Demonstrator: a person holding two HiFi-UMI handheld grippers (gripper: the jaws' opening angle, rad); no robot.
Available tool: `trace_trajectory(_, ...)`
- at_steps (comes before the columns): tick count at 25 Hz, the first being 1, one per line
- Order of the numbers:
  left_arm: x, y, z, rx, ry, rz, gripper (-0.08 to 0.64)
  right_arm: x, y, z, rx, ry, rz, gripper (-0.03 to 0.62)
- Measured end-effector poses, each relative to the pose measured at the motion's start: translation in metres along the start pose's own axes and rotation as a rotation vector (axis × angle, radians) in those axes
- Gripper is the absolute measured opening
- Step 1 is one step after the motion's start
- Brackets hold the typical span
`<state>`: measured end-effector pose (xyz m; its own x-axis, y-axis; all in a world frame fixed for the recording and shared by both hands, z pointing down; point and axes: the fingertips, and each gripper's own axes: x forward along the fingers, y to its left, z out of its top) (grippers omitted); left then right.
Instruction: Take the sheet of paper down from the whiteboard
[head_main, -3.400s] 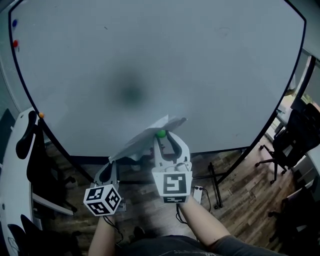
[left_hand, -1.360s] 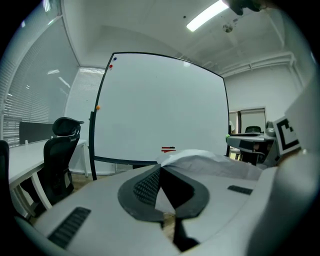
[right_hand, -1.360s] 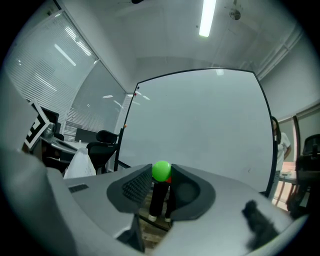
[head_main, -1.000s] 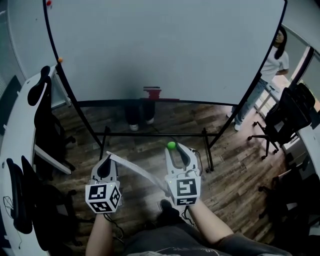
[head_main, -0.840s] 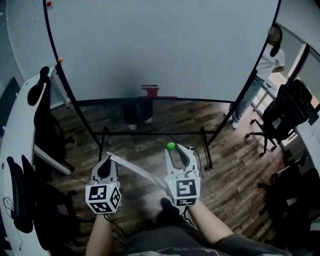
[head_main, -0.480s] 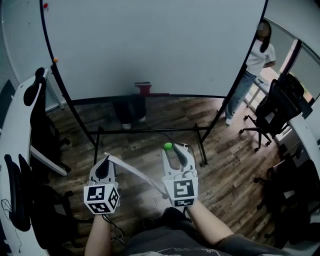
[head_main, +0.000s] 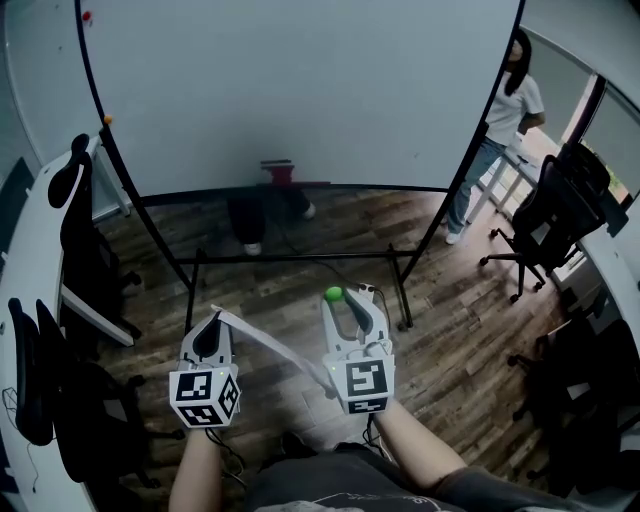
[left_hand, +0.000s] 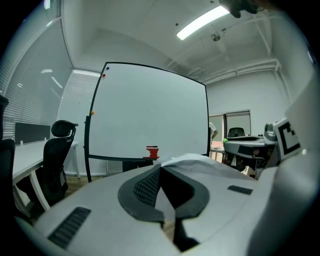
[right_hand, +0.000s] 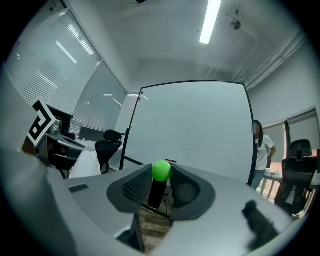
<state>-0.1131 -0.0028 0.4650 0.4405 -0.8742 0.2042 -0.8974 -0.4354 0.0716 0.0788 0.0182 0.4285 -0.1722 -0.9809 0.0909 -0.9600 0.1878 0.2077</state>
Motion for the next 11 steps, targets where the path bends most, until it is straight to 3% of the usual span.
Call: trace_trajectory(11, -0.018, -0.064, 0.002, 0.002, 0.003, 0.014, 0.012, -0.048, -0.045, -0.003, 0.012, -0.006, 0.017, 0.124)
